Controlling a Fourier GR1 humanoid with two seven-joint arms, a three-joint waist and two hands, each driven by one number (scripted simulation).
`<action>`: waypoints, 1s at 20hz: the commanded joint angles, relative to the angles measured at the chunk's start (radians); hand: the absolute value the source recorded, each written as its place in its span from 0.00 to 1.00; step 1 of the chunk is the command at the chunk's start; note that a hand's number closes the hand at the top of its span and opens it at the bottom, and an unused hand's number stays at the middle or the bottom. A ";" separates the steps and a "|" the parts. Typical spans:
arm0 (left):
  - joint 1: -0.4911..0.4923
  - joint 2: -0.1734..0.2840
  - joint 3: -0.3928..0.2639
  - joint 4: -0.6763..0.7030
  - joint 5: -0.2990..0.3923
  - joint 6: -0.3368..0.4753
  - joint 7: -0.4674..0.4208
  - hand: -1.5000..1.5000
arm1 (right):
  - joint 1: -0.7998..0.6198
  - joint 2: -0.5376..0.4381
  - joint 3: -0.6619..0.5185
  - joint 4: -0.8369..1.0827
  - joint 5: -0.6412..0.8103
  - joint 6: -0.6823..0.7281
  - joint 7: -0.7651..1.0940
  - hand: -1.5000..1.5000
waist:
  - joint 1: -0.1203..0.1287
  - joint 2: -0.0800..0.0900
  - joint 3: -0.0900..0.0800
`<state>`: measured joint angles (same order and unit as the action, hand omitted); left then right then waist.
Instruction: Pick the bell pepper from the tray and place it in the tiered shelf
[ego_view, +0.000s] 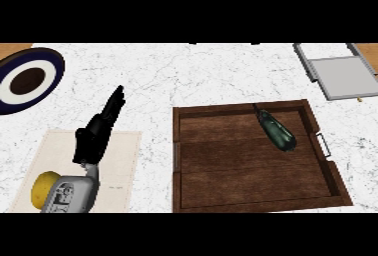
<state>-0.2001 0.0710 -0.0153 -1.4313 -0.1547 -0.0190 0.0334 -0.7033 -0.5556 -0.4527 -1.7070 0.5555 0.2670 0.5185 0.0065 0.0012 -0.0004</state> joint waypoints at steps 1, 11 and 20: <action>0.048 0.000 0.003 0.014 0.008 -0.012 -0.069 0.50 | -0.016 -0.052 -0.025 0.080 0.008 -0.053 -0.050 1.00 | -0.002 -0.001 0.000; 0.009 -0.001 -0.009 -0.034 -0.013 -0.004 0.032 0.50 | -0.212 -0.181 0.047 0.419 0.088 -0.174 -0.213 1.00 | 0.005 0.000 0.000; -0.032 0.014 0.028 0.049 0.014 -0.029 -0.029 0.50 | -0.303 -0.189 0.090 0.793 0.204 -0.420 -0.450 1.00 | 0.014 0.005 0.000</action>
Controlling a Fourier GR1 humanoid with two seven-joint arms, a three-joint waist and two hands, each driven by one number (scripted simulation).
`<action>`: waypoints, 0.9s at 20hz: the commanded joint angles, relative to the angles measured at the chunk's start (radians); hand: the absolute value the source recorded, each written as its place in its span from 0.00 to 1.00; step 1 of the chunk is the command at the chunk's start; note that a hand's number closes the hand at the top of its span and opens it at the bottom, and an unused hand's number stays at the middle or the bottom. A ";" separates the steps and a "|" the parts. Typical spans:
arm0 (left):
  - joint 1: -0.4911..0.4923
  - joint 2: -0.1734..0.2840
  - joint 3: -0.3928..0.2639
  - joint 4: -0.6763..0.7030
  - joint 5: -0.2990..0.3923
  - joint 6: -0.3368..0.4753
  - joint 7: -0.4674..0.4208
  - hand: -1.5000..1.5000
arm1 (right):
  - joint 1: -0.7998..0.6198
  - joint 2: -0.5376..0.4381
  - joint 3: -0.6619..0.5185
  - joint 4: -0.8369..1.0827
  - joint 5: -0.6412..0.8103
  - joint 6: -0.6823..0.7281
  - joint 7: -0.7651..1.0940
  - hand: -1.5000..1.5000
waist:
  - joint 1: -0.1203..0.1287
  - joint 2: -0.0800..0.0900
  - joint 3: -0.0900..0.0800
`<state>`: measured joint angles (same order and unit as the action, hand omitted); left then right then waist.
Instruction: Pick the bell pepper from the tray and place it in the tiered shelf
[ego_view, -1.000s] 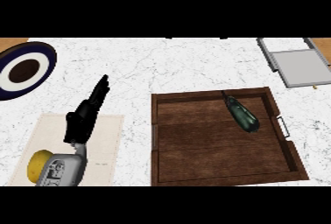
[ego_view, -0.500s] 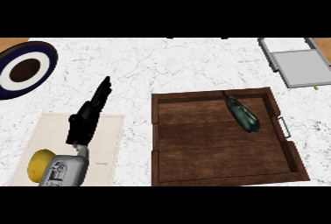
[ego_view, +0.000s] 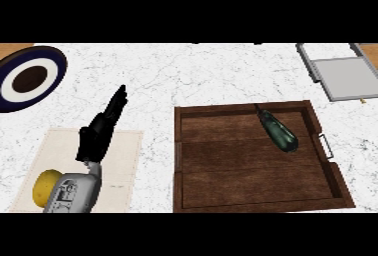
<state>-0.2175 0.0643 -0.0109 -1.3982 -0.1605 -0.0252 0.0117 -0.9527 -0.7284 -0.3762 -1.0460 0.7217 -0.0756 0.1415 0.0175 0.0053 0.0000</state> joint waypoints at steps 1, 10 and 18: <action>0.020 -0.020 -0.036 -0.055 -0.008 -0.004 0.051 0.50 | -0.053 0.015 0.058 0.137 0.091 -0.132 -0.083 1.00 | 0.015 0.002 0.000; 0.021 -0.005 -0.016 -0.038 -0.005 -0.005 0.013 0.50 | -0.189 0.025 -0.121 0.359 -0.113 -0.193 -0.279 1.00 | 0.019 0.005 0.003; 0.033 -0.009 -0.029 -0.065 -0.006 -0.014 0.021 0.50 | -0.246 -0.048 -0.182 0.622 -0.154 -0.225 -0.457 1.00 | 0.032 0.011 0.002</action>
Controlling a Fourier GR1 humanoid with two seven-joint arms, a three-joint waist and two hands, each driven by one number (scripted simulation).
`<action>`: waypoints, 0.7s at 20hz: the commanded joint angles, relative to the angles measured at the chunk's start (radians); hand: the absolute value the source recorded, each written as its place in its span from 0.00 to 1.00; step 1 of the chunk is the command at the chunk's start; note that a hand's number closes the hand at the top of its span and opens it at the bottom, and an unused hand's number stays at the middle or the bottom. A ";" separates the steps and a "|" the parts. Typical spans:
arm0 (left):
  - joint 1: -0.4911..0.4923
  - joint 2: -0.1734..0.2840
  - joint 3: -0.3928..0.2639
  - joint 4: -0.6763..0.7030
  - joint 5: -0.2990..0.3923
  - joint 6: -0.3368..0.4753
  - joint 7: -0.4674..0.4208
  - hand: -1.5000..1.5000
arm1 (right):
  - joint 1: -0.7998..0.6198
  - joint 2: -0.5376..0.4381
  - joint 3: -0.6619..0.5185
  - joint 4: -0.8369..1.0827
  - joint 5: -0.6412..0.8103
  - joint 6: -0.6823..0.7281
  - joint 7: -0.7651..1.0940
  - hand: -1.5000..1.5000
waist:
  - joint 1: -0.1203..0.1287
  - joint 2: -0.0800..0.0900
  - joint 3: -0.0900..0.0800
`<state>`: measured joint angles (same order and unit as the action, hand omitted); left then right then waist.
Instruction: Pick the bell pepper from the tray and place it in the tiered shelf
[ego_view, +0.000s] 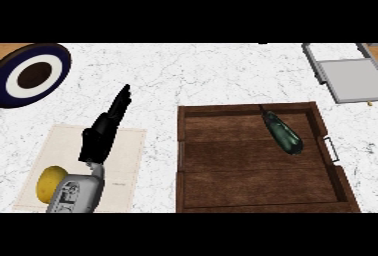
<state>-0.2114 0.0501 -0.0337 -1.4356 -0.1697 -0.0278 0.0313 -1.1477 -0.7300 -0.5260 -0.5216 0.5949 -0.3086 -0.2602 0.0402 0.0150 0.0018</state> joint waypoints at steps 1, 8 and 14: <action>-0.020 -0.004 0.004 0.050 -0.008 0.005 -0.013 0.50 | -0.044 -0.022 -0.020 0.112 -0.022 -0.011 -0.072 1.00 | -0.004 0.000 -0.001; 0.000 -0.012 -0.013 0.026 -0.008 -0.002 -0.026 0.50 | 0.001 -0.090 0.034 0.207 0.105 -0.205 0.031 1.00 | 0.013 0.013 -0.002; -0.020 0.004 0.001 0.002 -0.002 -0.009 0.013 0.50 | -0.020 -0.142 0.022 0.270 0.103 -0.208 0.061 0.00 | 0.006 0.004 0.000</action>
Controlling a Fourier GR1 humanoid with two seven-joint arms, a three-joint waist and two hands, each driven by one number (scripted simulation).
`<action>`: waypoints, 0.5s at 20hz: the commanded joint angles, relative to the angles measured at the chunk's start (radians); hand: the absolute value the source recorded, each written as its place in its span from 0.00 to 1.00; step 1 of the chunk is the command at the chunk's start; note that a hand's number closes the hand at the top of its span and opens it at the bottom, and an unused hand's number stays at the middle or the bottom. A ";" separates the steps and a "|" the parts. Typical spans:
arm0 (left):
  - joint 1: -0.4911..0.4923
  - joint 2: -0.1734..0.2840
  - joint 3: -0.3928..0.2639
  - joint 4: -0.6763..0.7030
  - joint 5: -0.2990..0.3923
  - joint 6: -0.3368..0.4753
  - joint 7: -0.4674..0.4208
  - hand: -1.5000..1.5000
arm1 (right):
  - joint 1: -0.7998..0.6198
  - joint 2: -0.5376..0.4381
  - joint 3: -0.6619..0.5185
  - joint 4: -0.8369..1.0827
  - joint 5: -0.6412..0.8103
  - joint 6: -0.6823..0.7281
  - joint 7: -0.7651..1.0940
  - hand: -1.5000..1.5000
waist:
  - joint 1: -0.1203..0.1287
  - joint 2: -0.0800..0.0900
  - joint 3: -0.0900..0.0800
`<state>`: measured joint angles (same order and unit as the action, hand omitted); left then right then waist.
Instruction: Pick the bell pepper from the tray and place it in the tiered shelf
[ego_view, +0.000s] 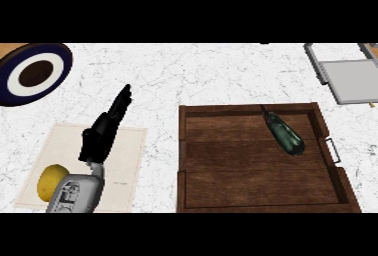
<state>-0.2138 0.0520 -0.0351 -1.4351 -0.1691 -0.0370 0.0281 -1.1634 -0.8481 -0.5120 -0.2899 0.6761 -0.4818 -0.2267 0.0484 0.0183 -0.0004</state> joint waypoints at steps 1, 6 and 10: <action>-0.022 0.013 0.015 -0.009 0.012 -0.012 0.038 0.50 | 0.009 -0.006 -0.014 0.039 -0.010 -0.024 0.001 0.00 | -0.007 -0.002 0.002; 0.013 -0.027 -0.024 -0.025 -0.022 0.025 0.015 0.50 | -0.022 -0.029 -0.089 0.042 -0.101 0.053 -0.035 0.00 | -0.008 -0.004 0.003; 0.006 -0.027 -0.022 -0.016 -0.035 0.040 0.012 0.50 | -0.015 -0.060 -0.127 0.065 -0.144 0.113 -0.082 0.00 | 0.005 0.004 0.004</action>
<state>-0.2086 0.0351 -0.0435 -1.4397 -0.1833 -0.0166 0.0335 -1.1902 -0.8891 -0.6003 -0.2424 0.5744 -0.4018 -0.2619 0.0449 0.0175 0.0020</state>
